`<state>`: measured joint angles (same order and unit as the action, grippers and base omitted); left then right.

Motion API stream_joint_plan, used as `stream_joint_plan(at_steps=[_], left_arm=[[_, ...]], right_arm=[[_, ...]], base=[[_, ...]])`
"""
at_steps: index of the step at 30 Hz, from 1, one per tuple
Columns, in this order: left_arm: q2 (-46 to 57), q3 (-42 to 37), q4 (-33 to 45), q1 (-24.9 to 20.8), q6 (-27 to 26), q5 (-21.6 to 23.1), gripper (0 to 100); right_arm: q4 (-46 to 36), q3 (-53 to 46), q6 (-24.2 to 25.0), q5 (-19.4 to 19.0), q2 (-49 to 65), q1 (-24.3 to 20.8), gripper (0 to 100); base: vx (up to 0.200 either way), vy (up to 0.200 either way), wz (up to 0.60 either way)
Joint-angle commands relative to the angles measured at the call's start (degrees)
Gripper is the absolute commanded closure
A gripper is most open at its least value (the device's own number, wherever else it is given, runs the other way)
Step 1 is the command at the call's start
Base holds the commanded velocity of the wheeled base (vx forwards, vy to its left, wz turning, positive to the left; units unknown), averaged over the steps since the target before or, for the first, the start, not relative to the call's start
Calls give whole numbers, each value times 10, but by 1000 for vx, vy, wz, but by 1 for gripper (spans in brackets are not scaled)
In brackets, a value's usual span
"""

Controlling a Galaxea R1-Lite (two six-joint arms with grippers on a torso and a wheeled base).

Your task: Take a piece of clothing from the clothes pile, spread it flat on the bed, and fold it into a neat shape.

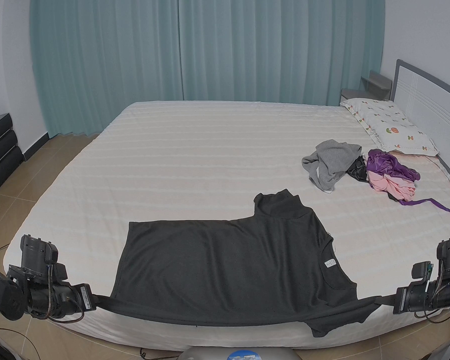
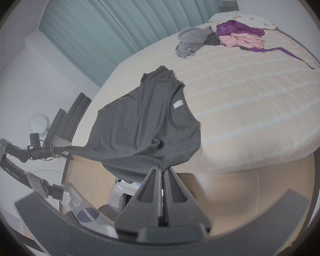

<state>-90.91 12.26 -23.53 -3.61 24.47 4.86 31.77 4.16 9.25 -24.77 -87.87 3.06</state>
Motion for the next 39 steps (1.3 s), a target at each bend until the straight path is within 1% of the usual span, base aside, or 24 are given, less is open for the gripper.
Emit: stream_joint_plan(at_steps=[1,6,12,14,16,19,21,24,30,39], left_arm=[[1,-22,1,-2,-6,-3,100],[-1,-47,0,-3,-9,1,100],[-23,-36,-7,-5,-9,3,100],[-48,-4,-6,1,-7,4,100],[-62,8,-7,1,-6,4,100],[-102,52,-7,2,-3,3,100],[-110,63,-8,3,1,2,100],[-142,113,-8,3,26,2,100],[-196,156,-9,3,28,0,100],[-261,217,-18,4,31,-2,100]], right_arm=[[1,-25,-8,0,7,0,100],[1,-40,-8,0,-2,1,100],[3,-33,-7,-1,-10,1,100],[1,-8,-3,-5,-15,1,100],[1,1,-3,-5,-25,1,100],[2,38,-6,0,-71,0,100],[2,49,-5,0,-81,1,100],[2,90,-1,-1,-121,2,100],[3,148,-1,0,-188,0,100],[2,210,0,0,-245,-1,100]], base=[[0,0,0],[0,0,0],[0,0,0],[0,0,0],[0,0,0],[0,0,0],[0,0,0],[0,0,0],[0,0,0],[0,0,0]])
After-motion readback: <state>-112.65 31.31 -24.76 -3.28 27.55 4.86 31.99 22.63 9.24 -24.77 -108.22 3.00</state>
